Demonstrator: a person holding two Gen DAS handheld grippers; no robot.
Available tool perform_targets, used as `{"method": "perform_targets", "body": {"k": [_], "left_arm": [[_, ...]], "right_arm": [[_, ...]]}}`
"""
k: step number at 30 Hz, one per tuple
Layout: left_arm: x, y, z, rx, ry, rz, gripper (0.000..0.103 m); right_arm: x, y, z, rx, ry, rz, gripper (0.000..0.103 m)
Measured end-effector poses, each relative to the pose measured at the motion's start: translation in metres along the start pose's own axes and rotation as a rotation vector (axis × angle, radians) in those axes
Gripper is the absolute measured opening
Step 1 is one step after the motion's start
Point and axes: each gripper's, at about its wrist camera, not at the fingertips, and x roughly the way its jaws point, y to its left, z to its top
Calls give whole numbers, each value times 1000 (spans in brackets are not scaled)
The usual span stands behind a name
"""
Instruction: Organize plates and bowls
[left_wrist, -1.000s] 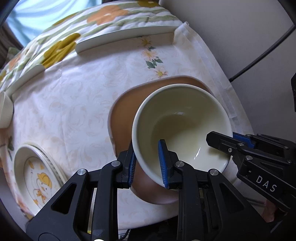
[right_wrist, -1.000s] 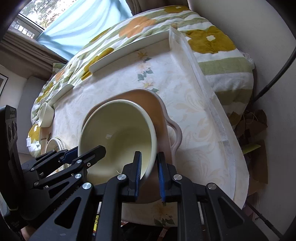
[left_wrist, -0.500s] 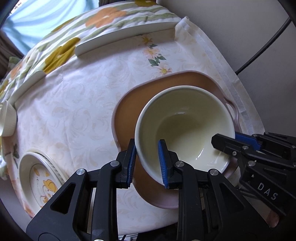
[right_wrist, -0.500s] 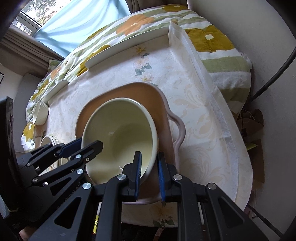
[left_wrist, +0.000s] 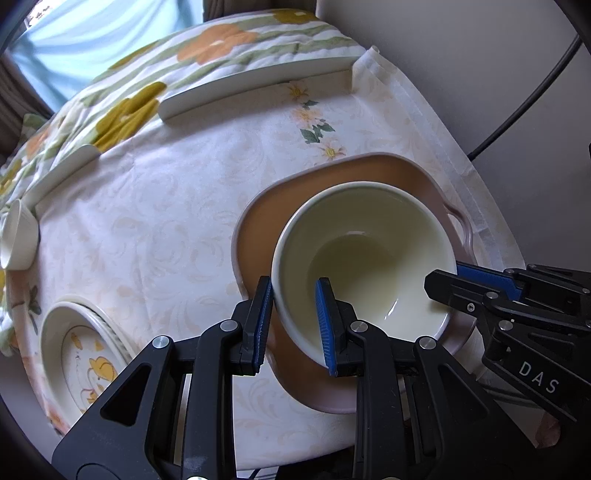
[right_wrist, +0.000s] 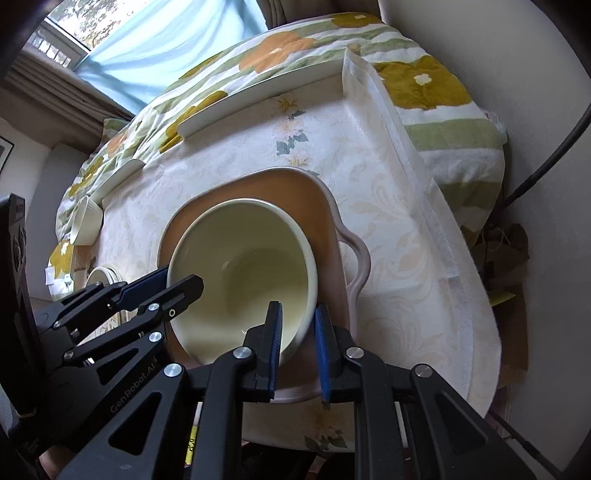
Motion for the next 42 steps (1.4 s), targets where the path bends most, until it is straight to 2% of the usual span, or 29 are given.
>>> {"method": "perform_targets", "body": {"k": [9,11,13,15,16,17,19,21,24,25,27,34,38,42], "left_arm": [[-16,6,2,-63,-29,-26,22],[-20,4,2,-70,-37,-17,22],[-25,3,0,-79,-43,-9,23],[-29,3,-2,-91,-50,-7,26],[-31,3,-3,-98,-55,-4,38],[-33,3,-5,-106,-63,-2,62],[-41,3,-8,-123,-95,-2,87],[-48,2,-11,-132,-120,13,88],[-56,3,-13,-144,-138,28,88],[-59,3,-15,-149,-146,38,88],[-67,4,-18,-163,-166,58,88],[-123,35,-36,-267,-287,144,89],[-157,70,-49,-360,-349,200,96],[-180,113,-63,-450,-379,265,98]], "right_arm": [[-22,-2,-13,-113,-41,-6,16],[-25,-2,-16,-140,-41,12,27],[-27,-1,-19,-165,-49,33,57],[-31,-1,-21,-180,-65,45,64],[-31,0,-22,-188,-69,45,66],[-34,1,-23,-204,-78,41,67],[-38,3,-26,-236,-98,39,80],[-43,5,-29,-257,-122,39,86],[-49,5,-32,-283,-162,46,88],[-51,5,-33,-295,-175,43,94],[-56,8,-35,-328,-199,45,99],[-75,38,-27,-436,-261,118,99],[-80,73,-15,-517,-279,164,99],[-86,117,6,-580,-287,225,99]]}}
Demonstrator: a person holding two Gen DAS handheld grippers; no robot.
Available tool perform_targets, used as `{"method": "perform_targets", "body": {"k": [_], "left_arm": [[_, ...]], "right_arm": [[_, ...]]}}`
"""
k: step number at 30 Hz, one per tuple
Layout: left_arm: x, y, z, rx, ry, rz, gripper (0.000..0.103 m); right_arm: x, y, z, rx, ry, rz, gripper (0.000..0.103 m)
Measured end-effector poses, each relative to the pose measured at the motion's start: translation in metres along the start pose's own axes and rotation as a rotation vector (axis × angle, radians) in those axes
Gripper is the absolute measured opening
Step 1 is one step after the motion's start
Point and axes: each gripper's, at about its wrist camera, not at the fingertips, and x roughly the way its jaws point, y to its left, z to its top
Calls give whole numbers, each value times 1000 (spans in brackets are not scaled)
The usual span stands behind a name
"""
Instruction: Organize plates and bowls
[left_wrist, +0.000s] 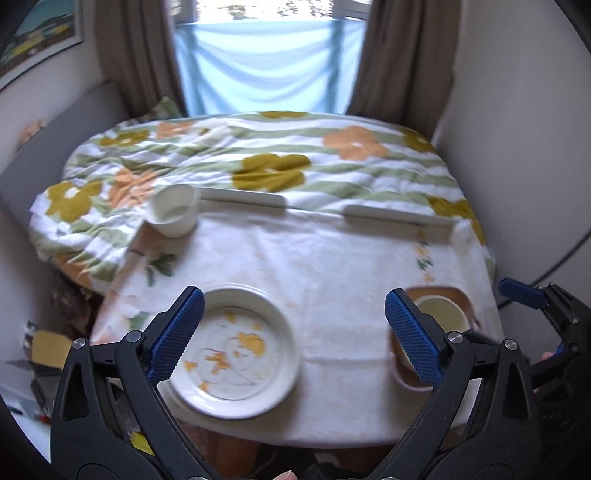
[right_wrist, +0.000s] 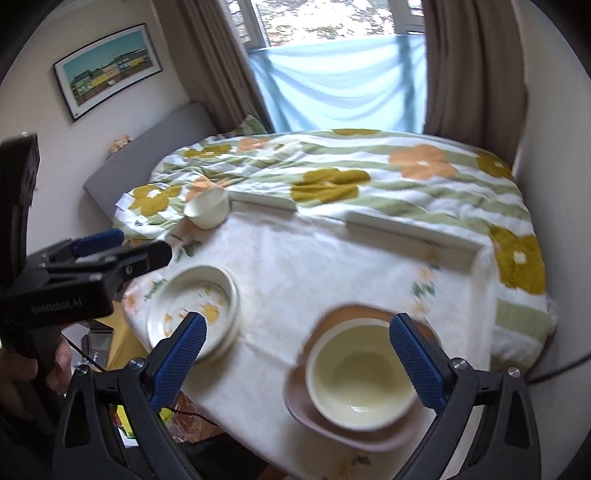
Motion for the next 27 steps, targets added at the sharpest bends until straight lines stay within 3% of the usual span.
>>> {"method": "perform_targets", "body": {"k": [6,9,15,20,24,27], "left_arm": [[8,80,21,-116,-15,56,98],[25,121,36,-169,-2,74,98],[79,198,62,-281,47,53,98],[145,248,76,-347,120,18,98],[200,269,80,-382,188,-20,95],[237,282,79,-414,242,-62,78]], "right_arm": [[39,38,70,-60,6,87,99],[67,57,105,-68,15,81,99],[157,87,167,-44,105,102,99],[245,105,190,17,230,159,99],[309,106,188,74,314,176,97],[348,107,183,123,377,200,78]]}}
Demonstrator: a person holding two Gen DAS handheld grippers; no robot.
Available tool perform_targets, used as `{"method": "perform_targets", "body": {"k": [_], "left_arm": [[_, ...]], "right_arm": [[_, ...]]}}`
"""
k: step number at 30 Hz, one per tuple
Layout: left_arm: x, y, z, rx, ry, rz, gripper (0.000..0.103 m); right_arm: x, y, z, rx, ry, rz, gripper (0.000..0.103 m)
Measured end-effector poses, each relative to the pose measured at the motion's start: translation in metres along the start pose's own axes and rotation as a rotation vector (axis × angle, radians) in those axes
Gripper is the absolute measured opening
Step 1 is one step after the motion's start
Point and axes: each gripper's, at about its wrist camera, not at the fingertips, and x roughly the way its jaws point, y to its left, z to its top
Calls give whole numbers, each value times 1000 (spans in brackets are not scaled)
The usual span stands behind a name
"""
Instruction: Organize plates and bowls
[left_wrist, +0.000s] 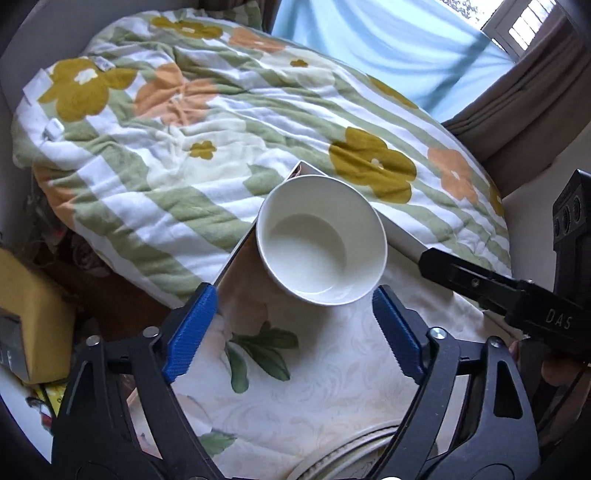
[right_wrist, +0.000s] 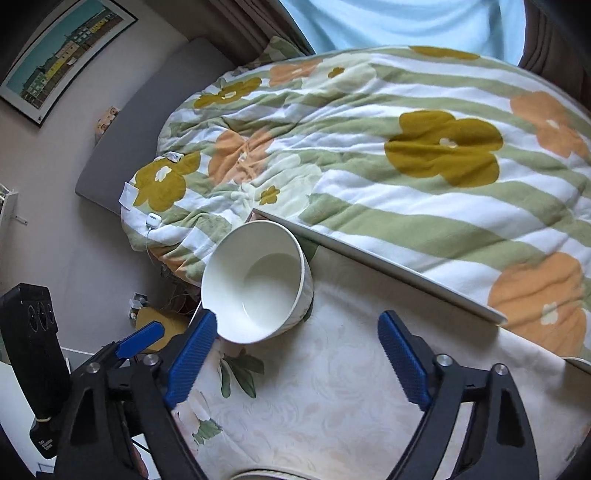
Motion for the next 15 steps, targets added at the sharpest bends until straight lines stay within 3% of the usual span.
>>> {"method": "perform_targets", "body": {"k": [2,7,13,15], "left_arm": [[18,7,6,-13,33,-20,67],[50,20,12,-33,90,-52,55],[65,25,17,-34,104,-69,26],[67,26,18,-35,98,-70,25]], "right_arm": [[18,-2,3,19,30,1,72],[47,-5,7,51,73,19,51],[63,0,13,52,84,27,29],[64,-1,13,46,77,-2,21]]}}
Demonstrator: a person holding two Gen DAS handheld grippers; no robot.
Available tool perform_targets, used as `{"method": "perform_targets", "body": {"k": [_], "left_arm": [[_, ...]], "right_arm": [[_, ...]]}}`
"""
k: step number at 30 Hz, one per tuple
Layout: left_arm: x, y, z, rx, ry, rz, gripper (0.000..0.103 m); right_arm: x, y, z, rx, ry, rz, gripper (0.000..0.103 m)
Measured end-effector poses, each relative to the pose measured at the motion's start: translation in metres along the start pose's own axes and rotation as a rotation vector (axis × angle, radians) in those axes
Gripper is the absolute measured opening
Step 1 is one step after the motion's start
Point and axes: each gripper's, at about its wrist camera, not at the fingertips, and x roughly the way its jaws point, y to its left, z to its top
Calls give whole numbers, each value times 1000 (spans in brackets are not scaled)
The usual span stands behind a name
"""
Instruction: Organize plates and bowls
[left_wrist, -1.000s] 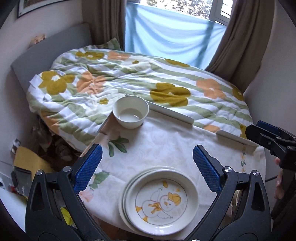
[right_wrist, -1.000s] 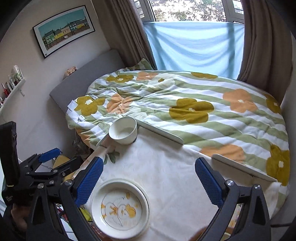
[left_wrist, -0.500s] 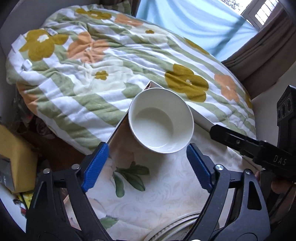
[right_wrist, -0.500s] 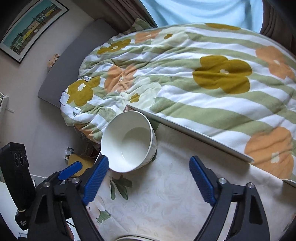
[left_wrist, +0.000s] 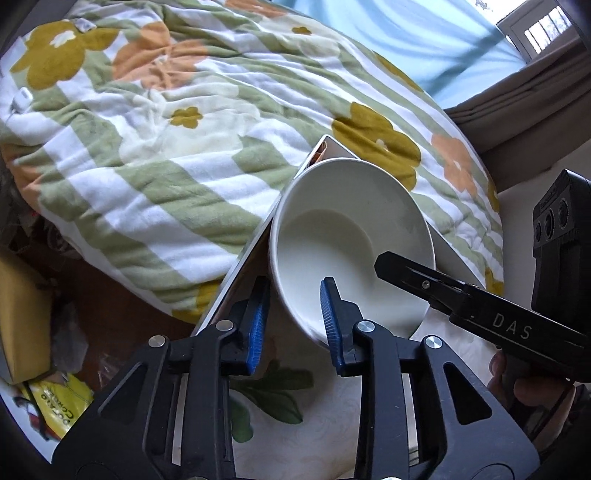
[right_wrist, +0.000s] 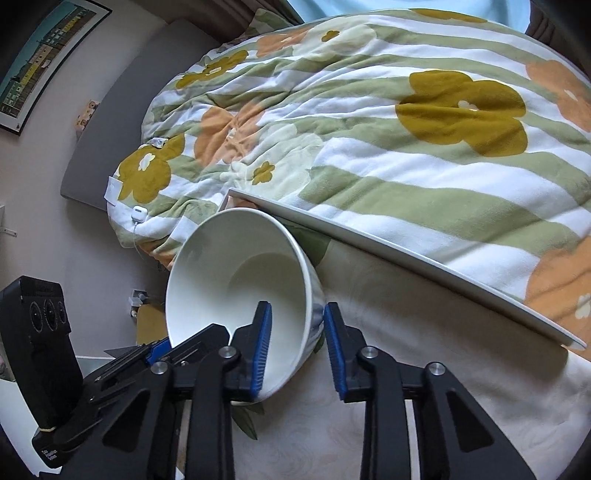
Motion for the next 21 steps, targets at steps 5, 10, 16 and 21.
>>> {"method": "perform_targets", "body": {"k": [5,10,16,21], "left_arm": [[-1,-6,-1,29,-10,29,25],[-13,-14,-5,60,-32,45,25],[-46,-41,-19,103,-81,52,25],[-84,-81,-46,159,-131,54,25]], "right_arm": [[0,-4,0,0,-8,-9,16],[-11,-1,-5,-10,-36,-12,16],[-50,5,-21,-13,-94,4,16],[-101,0,-48,-15,-157,21,16]]}}
